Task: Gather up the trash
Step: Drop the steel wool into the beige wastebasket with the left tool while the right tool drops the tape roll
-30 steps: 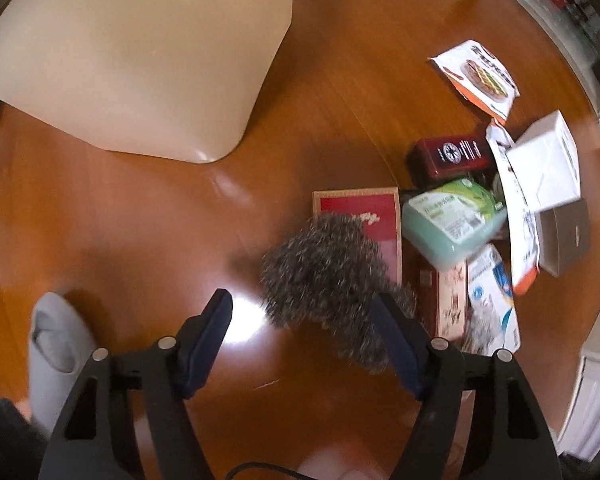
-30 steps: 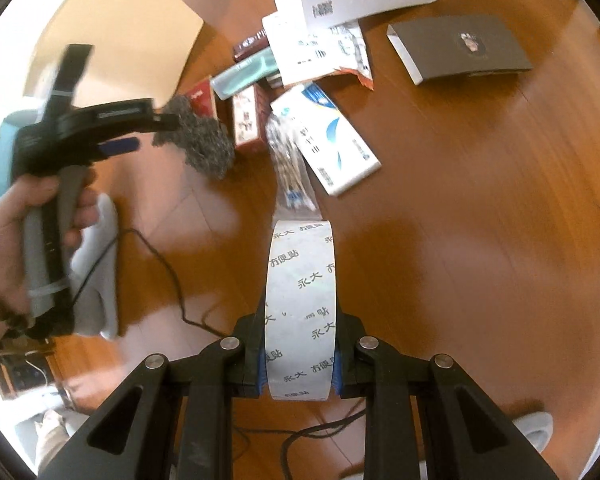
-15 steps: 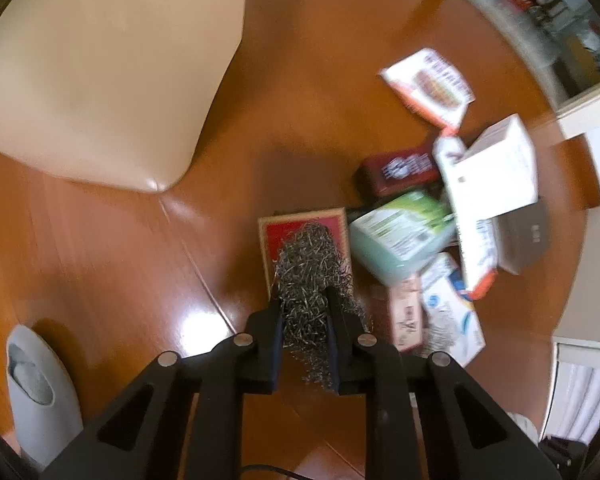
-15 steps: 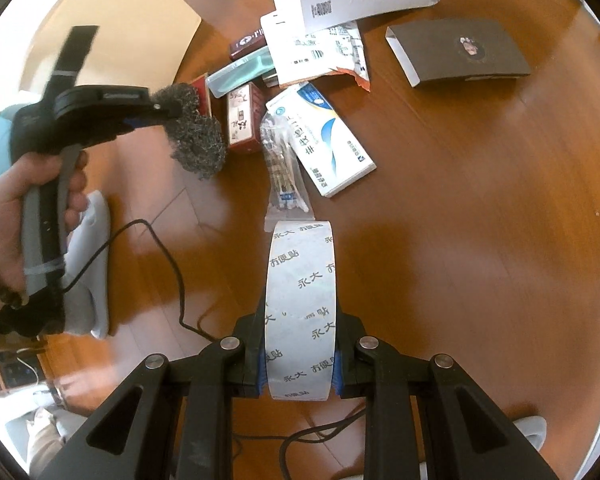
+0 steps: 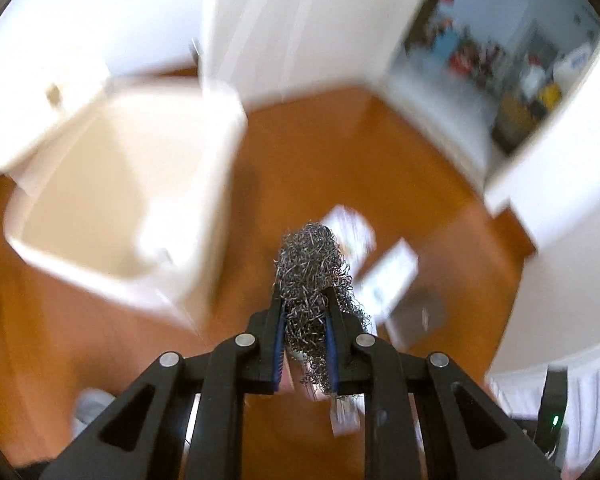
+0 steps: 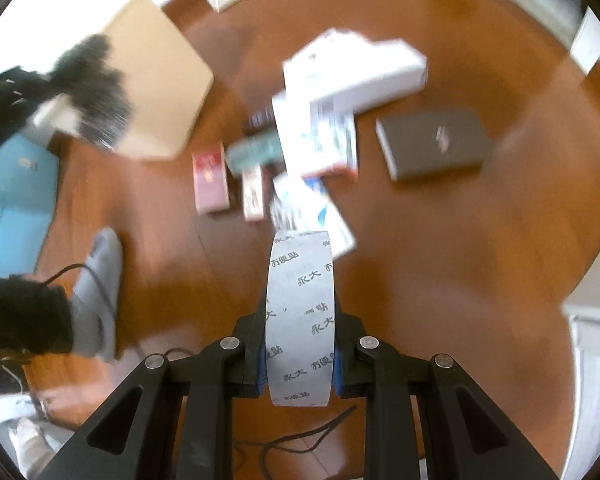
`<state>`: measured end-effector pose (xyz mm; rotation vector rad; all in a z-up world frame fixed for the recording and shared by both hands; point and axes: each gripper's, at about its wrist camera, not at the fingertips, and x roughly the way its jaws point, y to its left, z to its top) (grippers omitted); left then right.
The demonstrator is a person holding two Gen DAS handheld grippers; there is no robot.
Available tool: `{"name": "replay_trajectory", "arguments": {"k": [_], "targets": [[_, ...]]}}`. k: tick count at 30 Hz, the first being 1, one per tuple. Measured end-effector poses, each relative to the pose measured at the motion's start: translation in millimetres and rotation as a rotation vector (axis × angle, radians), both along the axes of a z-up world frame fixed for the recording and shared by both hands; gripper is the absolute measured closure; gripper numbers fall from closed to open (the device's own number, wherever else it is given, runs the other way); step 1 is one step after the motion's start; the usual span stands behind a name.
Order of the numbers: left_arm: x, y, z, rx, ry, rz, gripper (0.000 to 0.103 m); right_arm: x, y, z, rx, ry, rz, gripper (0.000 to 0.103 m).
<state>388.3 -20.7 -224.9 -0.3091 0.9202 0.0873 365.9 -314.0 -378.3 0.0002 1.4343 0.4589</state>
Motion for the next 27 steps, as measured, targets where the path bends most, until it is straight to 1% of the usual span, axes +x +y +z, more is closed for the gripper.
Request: {"name": "replay_trajectory", "arguments": {"k": [1, 3, 4, 5, 6, 7, 8, 9, 10, 11, 12, 13, 15, 17, 19, 21, 22, 23, 25, 27], "targets": [[5.0, 7.8, 13.3, 0.014, -0.03, 0.021, 0.087, 3.7, 0.8, 11.5, 0.006, -0.016, -0.006, 0.079], [18.9, 40.1, 40.5, 0.043, -0.077, 0.063, 0.086, 10.4, 6.7, 38.6, 0.016, -0.059, -0.01, 0.079], [26.1, 56.6, 46.4, 0.052, -0.075, 0.079, 0.084, 12.4, 10.8, 49.9, 0.02, -0.075, -0.009, 0.079], [34.7, 75.4, 49.1, 0.067, -0.066, 0.105, 0.077, 13.9, 17.3, 64.1, 0.029, -0.092, -0.004, 0.079], [41.2, 90.6, 47.4, 0.076, -0.047, 0.124, 0.072, 14.2, 23.4, 74.7, 0.034, -0.104, 0.004, 0.079], [46.4, 100.1, 43.3, 0.078, -0.029, 0.141, 0.064, 13.7, 29.8, 83.3, 0.037, -0.114, 0.012, 0.079], [50.5, 110.8, 37.4, 0.078, -0.008, 0.157, 0.061, 12.7, 34.7, 89.1, 0.04, -0.119, 0.019, 0.079], [54.4, 120.8, 32.1, 0.076, 0.014, 0.167, 0.06, 11.3, 44.2, 96.5, 0.044, -0.124, 0.032, 0.079], [57.4, 127.5, 26.2, 0.072, 0.034, 0.17, 0.057, 10.3, 53.0, 101.2, 0.045, -0.127, 0.044, 0.079], [61.5, 131.5, 20.9, 0.068, 0.061, 0.163, 0.047, 9.1, 61.6, 107.4, 0.048, -0.13, 0.059, 0.079], [65.5, 135.0, 14.8, 0.058, 0.097, 0.147, 0.042, 8.9, 73.4, 113.9, 0.055, -0.134, 0.076, 0.079], [65.9, 137.7, 11.7, 0.041, 0.109, 0.136, 0.038, 9.7, 81.7, 118.0, 0.061, -0.138, 0.084, 0.079], [57.5, 141.7, 12.8, 0.016, 0.083, 0.12, 0.038, 13.6, 97.6, 126.7, 0.079, -0.148, 0.09, 0.079], [44.2, 143.7, 20.0, 0.03, 0.065, 0.122, 0.038, 23.7, 116.7, 139.4, 0.107, -0.151, 0.073, 0.078], [27.1, 148.7, 29.6, 0.016, 0.032, 0.154, 0.038, 33.6, 139.6, 157.5, 0.15, -0.171, 0.068, 0.077], [8.5, 151.5, 38.9, 0.023, 0.006, 0.187, 0.037, 43.5, 168.7, 175.9, 0.186, -0.204, 0.085, 0.076], [-0.5, 153.2, 43.1, 0.018, -0.003, 0.204, 0.036, 51.4, 189.0, 185.5, 0.205, -0.221, 0.091, 0.076], [-12.7, 156.3, 48.3, 0.004, -0.016, 0.218, 0.032, 59.4, 207.7, 192.9, 0.22, -0.238, 0.088, 0.076], [-38.1, 162.3, 57.2, 0.012, -0.031, 0.249, 0.028, 79.0, 243.6, 197.6, 0.228, -0.253, 0.089, 0.075], [-54.9, 167.1, 63.8, 0.017, -0.04, 0.274, 0.028, 103.7, 283.6, 191.1, 0.221, -0.271, 0.093, 0.074]]}}
